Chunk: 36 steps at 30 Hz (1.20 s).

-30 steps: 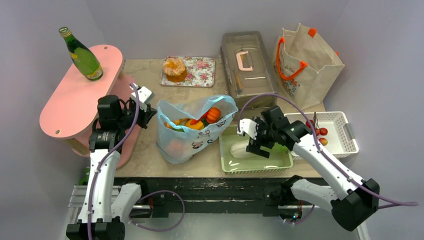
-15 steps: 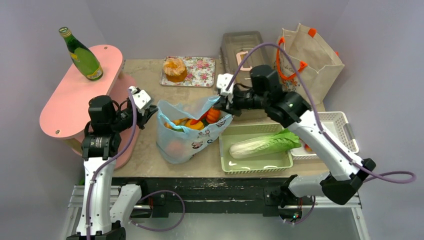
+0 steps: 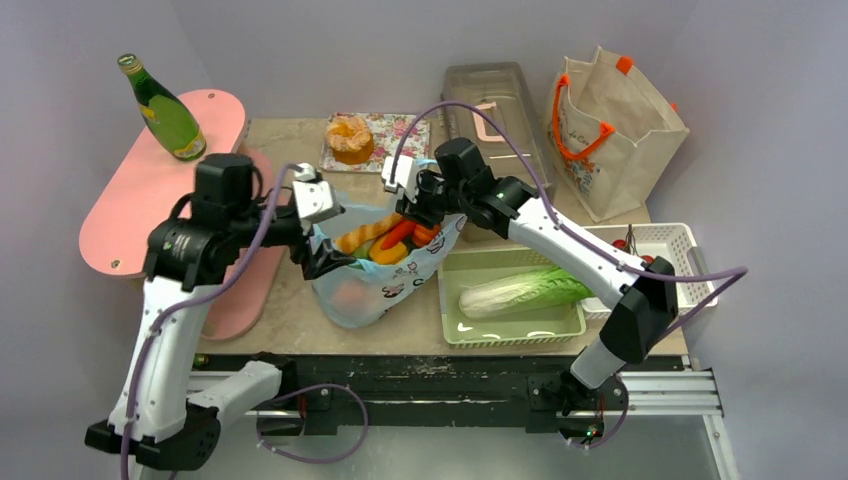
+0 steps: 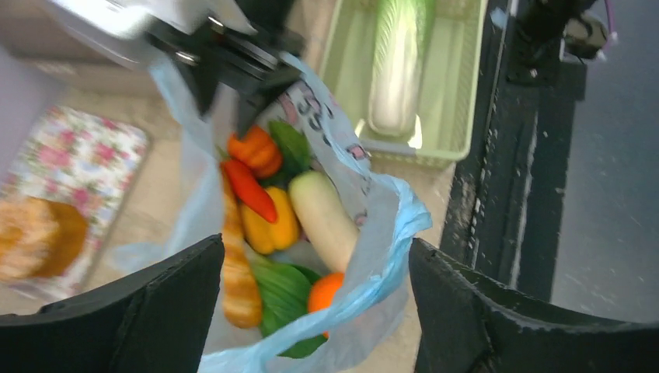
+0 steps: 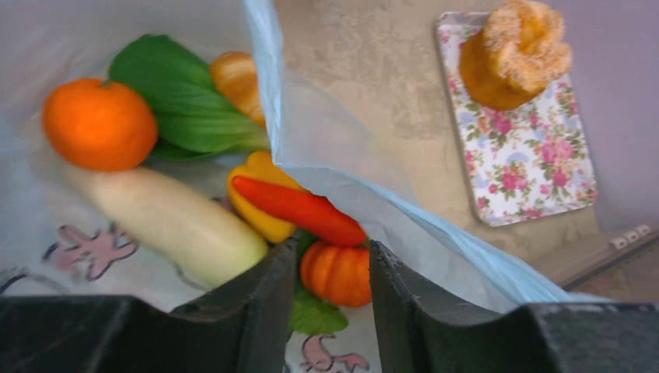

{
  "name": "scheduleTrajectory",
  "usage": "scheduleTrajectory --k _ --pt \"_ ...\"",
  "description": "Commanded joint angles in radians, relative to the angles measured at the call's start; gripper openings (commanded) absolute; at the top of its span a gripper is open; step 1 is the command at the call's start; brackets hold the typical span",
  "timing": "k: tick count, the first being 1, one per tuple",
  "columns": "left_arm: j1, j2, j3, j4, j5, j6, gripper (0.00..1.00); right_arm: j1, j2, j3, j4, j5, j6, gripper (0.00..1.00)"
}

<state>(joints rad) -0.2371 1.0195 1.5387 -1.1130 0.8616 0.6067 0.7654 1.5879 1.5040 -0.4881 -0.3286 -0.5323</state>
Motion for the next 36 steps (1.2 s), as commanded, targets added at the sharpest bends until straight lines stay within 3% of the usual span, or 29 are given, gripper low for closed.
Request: scheduleTrajectory --k 1,9,13,14,16,19,21,25,29,36 --pt "-0.090 0.076 -0.113 -0.135 -0.162 0.085 0.76 -0.004 0.059 0.060 0.185 0.206 -0.039 0.37" --pt "-0.224 -0.086 -0.432 -0.303 -0.256 0.279 0.25 -0.095 0.208 0.200 0.183 0.359 0.117 0.55" --pt "-0.272 -0.137 -0.582 -0.294 -0.306 0.301 0.22 -0.129 0.237 0.235 0.117 0.258 0.171 0.63" --pt "-0.280 -0.141 -0.600 -0.292 -0.313 0.301 0.23 -0.135 0.222 0.228 0.095 0.172 0.172 0.67" --pt "-0.290 -0.163 -0.610 -0.268 -0.336 0.283 0.38 -0.136 0.150 0.180 0.077 -0.005 0.157 0.73" --pt "-0.291 -0.214 -0.550 -0.192 -0.322 0.209 0.67 -0.114 0.022 0.071 0.045 -0.152 0.063 0.74" --pt "-0.291 -0.225 -0.473 -0.163 -0.276 0.144 0.74 -0.077 -0.057 0.009 0.034 -0.178 -0.009 0.72" --pt "-0.289 -0.241 -0.335 -0.089 -0.188 0.026 0.79 0.003 -0.168 -0.097 0.058 -0.164 -0.083 0.69" --pt "-0.262 -0.275 -0.307 0.088 -0.252 -0.129 0.81 0.068 -0.199 -0.195 0.145 -0.080 -0.165 0.59" --pt "0.095 -0.252 -0.292 0.338 -0.138 -0.404 0.79 0.099 -0.058 -0.212 0.285 0.033 -0.271 0.40"
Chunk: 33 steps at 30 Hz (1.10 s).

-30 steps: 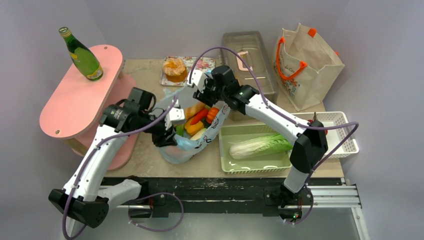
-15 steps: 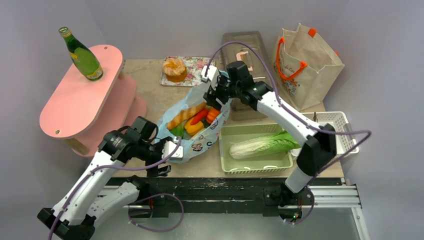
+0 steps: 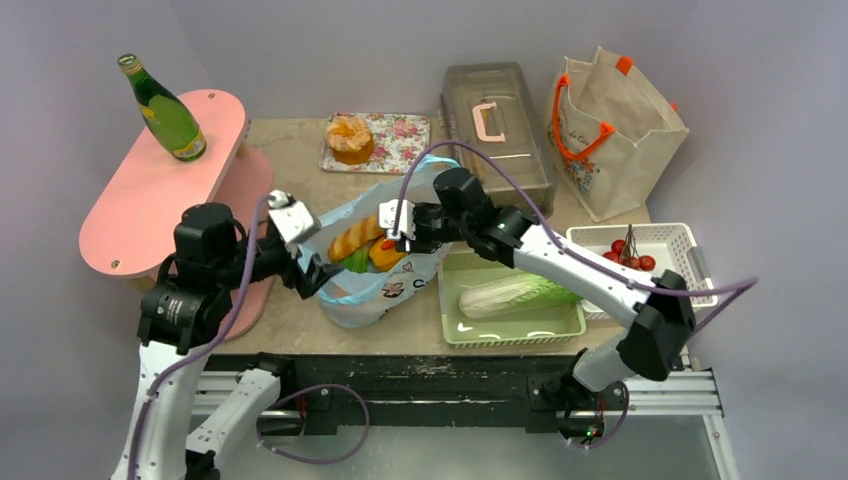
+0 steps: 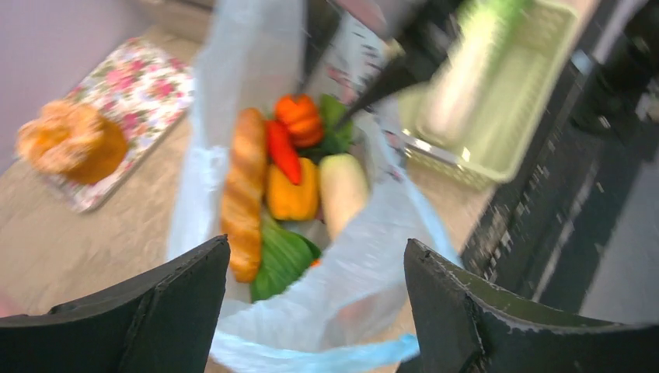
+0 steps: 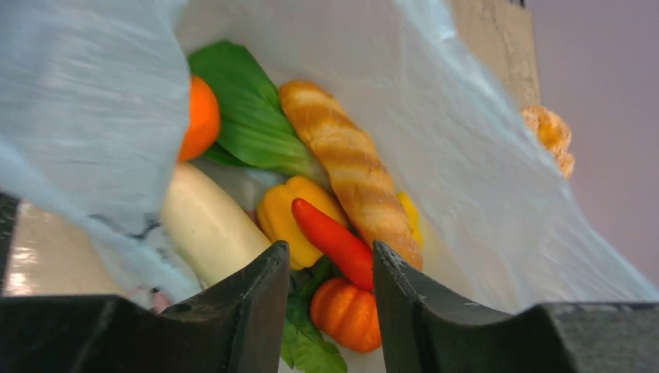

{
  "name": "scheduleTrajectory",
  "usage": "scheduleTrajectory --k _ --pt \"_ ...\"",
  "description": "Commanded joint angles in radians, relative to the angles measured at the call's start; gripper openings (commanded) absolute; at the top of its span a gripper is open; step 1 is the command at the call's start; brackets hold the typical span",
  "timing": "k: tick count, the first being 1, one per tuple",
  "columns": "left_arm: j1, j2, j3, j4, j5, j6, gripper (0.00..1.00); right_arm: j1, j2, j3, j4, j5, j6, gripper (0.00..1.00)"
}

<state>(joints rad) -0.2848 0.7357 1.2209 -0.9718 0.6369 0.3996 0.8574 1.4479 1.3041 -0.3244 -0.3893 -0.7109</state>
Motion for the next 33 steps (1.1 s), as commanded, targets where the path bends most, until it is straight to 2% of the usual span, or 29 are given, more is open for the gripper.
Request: scheduleTrajectory --k 1,4,5,8,10,13,18,23,25,27,30,33 --pt "0.164 0.039 0.025 0.203 0.097 -0.193 0.79 0.008 0.106 -0.012 0.154 0.112 -0.093 0.38" --pt "0.170 0.040 -0.007 0.217 0.058 -0.176 0.77 0.008 0.161 -0.008 0.184 0.133 -0.100 0.38" --pt "0.171 0.036 -0.022 0.218 0.051 -0.167 0.77 0.008 0.171 -0.013 0.178 0.130 -0.114 0.42" --pt "0.171 0.022 -0.056 0.220 0.026 -0.155 0.78 0.008 0.180 -0.068 0.151 0.094 -0.192 0.64" --pt "0.171 0.019 -0.067 0.222 0.015 -0.154 0.78 0.008 0.176 -0.110 0.140 0.059 -0.230 0.70" --pt "0.171 0.025 -0.072 0.227 0.008 -0.163 0.79 0.008 0.190 -0.147 0.179 0.062 -0.253 0.71" --pt "0.171 0.034 -0.070 0.217 0.002 -0.176 0.79 0.007 0.276 -0.072 0.286 0.122 -0.188 0.70" --pt "0.171 0.032 -0.077 0.215 0.002 -0.178 0.79 0.008 0.342 -0.081 0.406 0.195 -0.228 0.69" --pt "0.171 0.034 -0.077 0.216 -0.004 -0.172 0.80 0.008 0.381 -0.083 0.425 0.193 -0.262 0.65" --pt "0.171 0.034 -0.077 0.220 -0.013 -0.167 0.80 0.006 0.404 -0.100 0.475 0.204 -0.290 0.57" --pt "0.171 0.037 -0.072 0.215 -0.017 -0.161 0.80 0.006 0.371 -0.112 0.532 0.211 -0.296 0.34" --pt "0.171 0.033 -0.076 0.213 -0.022 -0.159 0.80 0.007 0.287 -0.060 0.492 0.174 -0.207 0.07"
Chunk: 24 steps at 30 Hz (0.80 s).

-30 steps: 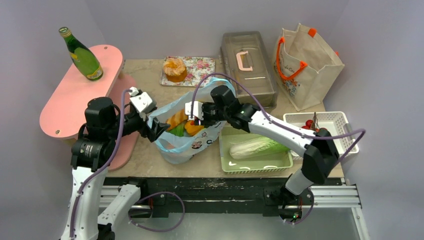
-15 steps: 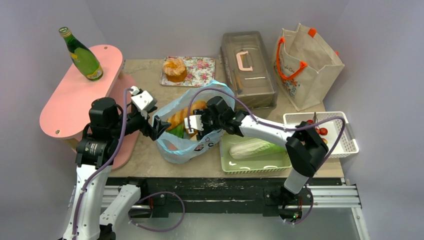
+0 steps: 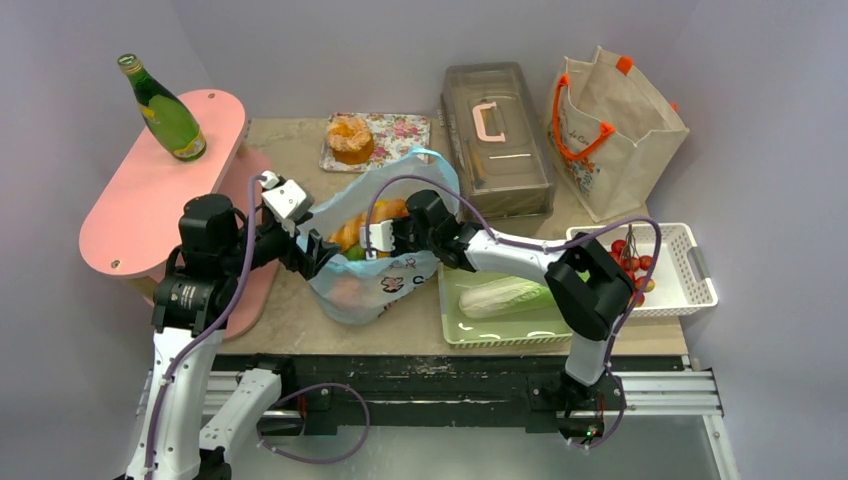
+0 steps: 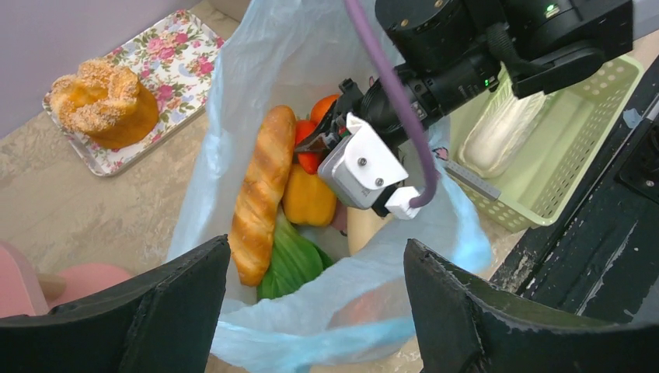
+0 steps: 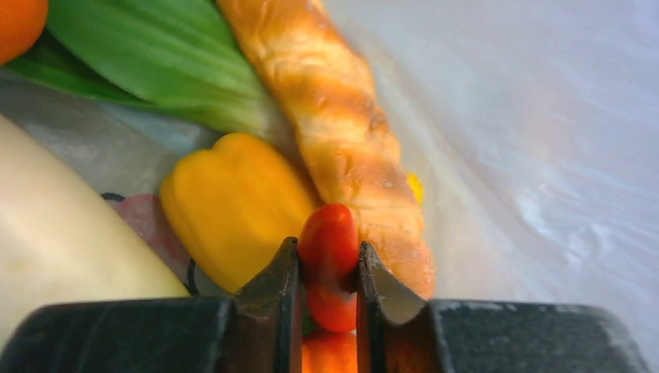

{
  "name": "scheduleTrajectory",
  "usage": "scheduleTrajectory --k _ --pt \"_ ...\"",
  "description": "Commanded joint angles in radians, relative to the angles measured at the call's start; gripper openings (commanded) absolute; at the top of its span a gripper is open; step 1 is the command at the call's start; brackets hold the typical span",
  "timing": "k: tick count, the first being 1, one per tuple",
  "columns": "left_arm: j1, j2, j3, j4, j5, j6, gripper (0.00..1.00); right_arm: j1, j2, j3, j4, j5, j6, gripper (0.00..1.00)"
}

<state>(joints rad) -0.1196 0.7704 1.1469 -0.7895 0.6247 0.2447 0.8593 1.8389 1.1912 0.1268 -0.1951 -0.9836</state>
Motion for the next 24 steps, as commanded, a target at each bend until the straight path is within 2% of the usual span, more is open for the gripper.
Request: scheduleTrajectory --k 1,11,17,21,24 --pt "0.006 -0.003 -0.005 0.032 -0.011 -0.004 0.80 0.005 -0.132 0.081 0.020 -0.039 0.104 0.00" --pt "0.006 -0.005 -0.038 0.109 -0.045 -0.055 0.79 -0.052 -0.299 0.340 -0.280 -0.261 0.500 0.00" --pt "0.006 -0.003 -0.038 0.114 -0.045 -0.068 0.79 -0.177 -0.414 0.519 -0.534 -0.386 0.779 0.00" --pt "0.006 0.005 -0.041 0.123 -0.023 -0.072 0.79 -0.281 -0.551 0.554 -0.825 -0.341 0.730 0.00" --pt "0.006 0.024 -0.053 0.142 -0.013 -0.081 0.79 -0.298 -0.661 0.531 -1.042 -0.305 0.638 0.00"
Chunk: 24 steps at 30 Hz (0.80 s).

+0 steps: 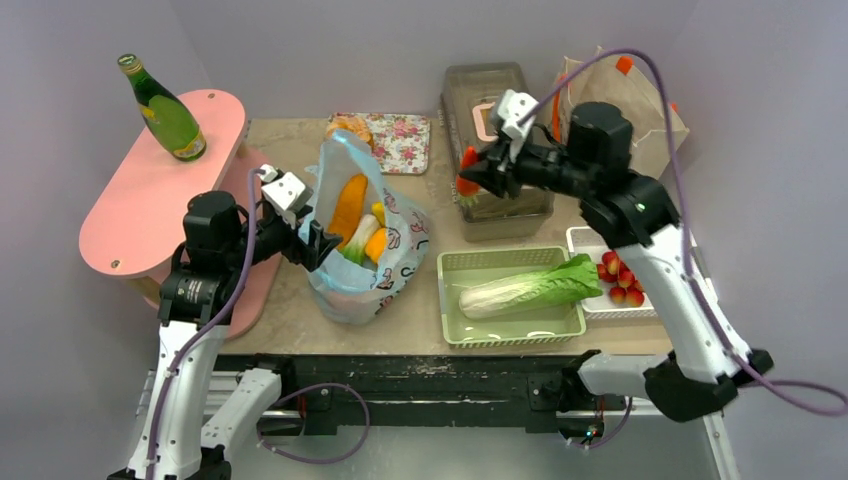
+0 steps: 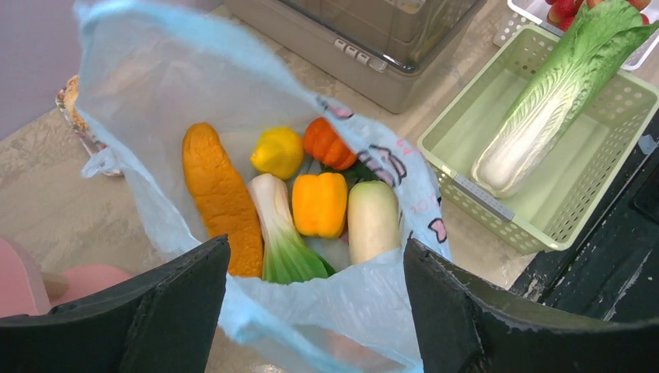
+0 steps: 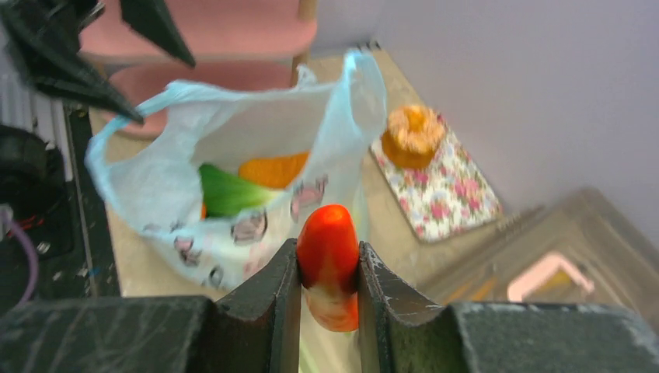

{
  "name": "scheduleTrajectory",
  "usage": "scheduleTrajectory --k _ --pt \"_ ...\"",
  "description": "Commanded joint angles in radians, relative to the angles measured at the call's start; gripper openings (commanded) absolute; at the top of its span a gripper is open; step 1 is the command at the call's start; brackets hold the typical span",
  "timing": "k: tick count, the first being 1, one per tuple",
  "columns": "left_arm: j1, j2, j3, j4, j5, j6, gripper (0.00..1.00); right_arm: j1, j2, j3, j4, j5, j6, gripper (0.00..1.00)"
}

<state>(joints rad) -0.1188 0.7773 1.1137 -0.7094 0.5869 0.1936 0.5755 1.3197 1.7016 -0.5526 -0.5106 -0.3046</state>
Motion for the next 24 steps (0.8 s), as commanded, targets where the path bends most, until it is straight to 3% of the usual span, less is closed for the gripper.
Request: scheduleTrajectory --k 1,4,7,15,19,20,22,23,24 --pt "0.005 0.024 -0.023 0.071 0.030 -0.032 0.79 -0.015 -0.178 -0.007 -0.418 0.032 -0.057 0.00" --pt "0.005 0.050 -0.034 0.101 0.044 -0.039 0.79 -0.014 -0.234 -0.119 -0.524 0.175 -0.098 0.00" --pt "0.005 0.076 -0.029 0.117 0.047 -0.030 0.79 -0.013 -0.217 -0.211 -0.461 0.335 -0.117 0.00" --pt "0.065 0.199 0.125 -0.033 -0.357 -0.142 0.82 0.032 -0.052 -0.410 -0.310 0.497 -0.327 0.00" --pt "0.066 0.221 0.124 -0.038 -0.418 -0.184 0.84 0.064 -0.030 -0.524 -0.309 0.506 -0.372 0.02" --pt "0.066 0.234 0.125 -0.044 -0.396 -0.222 0.86 0.067 -0.024 -0.535 -0.316 0.501 -0.371 0.13" --pt "0.060 0.258 0.116 -0.040 -0.345 -0.258 0.99 0.068 -0.012 -0.529 -0.331 0.480 -0.352 0.52" --pt "0.052 0.270 0.107 -0.030 -0.332 -0.274 1.00 0.068 -0.006 -0.508 -0.342 0.470 -0.336 0.64" --pt "0.042 0.281 0.098 -0.017 -0.332 -0.283 1.00 0.069 0.001 -0.478 -0.352 0.455 -0.325 0.71"
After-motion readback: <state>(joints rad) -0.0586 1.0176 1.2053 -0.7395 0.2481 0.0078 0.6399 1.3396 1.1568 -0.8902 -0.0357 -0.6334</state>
